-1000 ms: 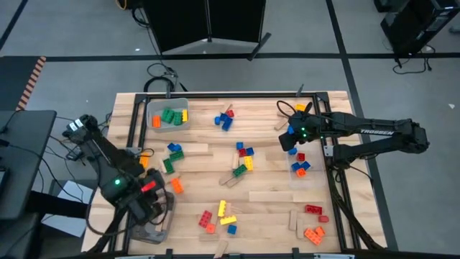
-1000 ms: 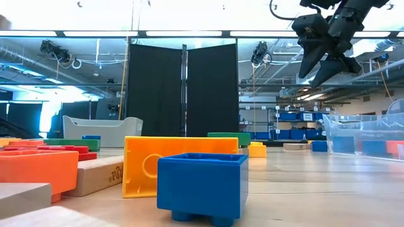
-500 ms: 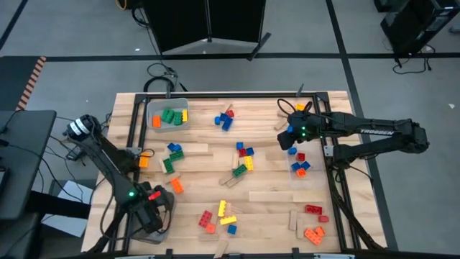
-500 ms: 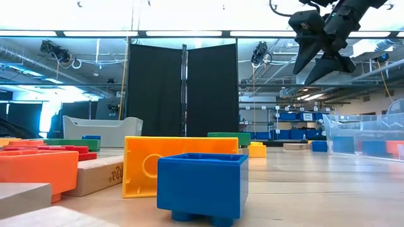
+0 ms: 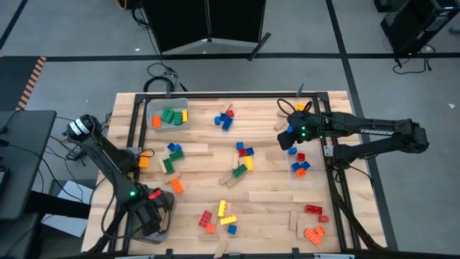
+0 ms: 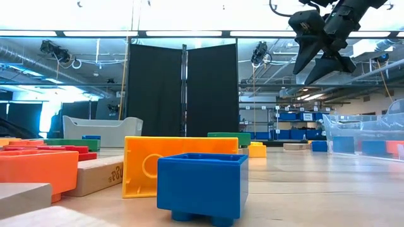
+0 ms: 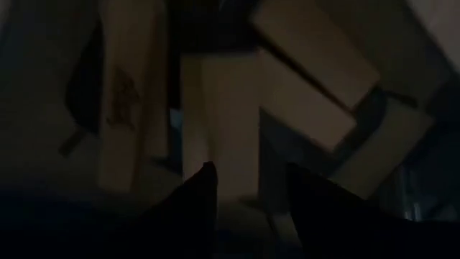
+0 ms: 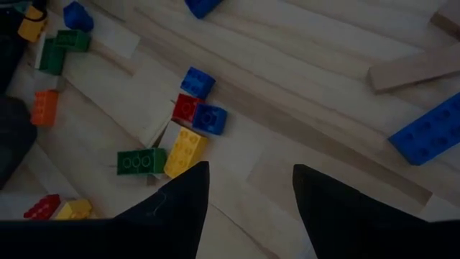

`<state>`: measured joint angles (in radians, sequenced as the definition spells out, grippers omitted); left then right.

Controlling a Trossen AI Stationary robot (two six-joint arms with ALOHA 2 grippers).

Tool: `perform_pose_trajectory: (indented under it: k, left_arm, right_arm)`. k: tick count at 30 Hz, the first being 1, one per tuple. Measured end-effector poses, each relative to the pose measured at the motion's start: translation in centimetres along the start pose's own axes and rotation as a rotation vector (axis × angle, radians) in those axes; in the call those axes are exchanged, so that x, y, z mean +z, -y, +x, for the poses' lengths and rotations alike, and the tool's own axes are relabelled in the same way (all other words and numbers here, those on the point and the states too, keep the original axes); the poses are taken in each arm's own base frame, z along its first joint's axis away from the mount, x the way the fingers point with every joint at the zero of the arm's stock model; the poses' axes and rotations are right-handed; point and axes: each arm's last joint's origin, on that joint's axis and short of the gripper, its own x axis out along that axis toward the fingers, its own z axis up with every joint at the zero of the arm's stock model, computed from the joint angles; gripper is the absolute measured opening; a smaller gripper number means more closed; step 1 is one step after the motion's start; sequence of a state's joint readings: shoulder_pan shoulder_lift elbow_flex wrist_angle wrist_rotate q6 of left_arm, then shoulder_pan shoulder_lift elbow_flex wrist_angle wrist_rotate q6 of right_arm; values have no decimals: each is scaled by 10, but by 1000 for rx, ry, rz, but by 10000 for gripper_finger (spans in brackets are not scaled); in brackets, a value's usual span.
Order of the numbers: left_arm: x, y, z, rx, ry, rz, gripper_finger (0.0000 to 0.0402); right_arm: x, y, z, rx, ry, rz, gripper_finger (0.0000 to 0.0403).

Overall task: Sort blocks by size
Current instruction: Put the large yellow game piece into the gray bin

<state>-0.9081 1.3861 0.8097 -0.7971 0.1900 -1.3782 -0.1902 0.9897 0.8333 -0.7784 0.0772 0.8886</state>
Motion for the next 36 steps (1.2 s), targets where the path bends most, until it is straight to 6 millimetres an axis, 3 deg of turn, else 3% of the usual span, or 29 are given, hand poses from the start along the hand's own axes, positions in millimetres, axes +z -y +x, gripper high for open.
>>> perform_pose_trajectory:
  k: [4, 10, 16, 20, 28, 36]
  left_arm:
    - [0, 3, -10, 15, 32, -63, 173]
    - [0, 5, -48, 63, 175, -88, 173]
    - [-1, -4, -90, 185, 234, -148, 166]
    - [6, -17, -106, 317, 283, -184, 163]
    - [51, -31, -117, 310, 322, -176, 163]
    - [114, -38, -124, 67, 472, 19, 163]
  right_arm:
    - [0, 0, 0, 0, -1, -1, 216]
    - [1, -1, 0, 7, 6, 0, 216]
    - [7, -8, 1, 78, 64, -6, 216]
    - [17, -22, 6, 184, 162, -59, 216]
    - [45, -62, 31, 501, 358, -161, 227]
    - [68, -82, 62, 433, 301, -211, 245]
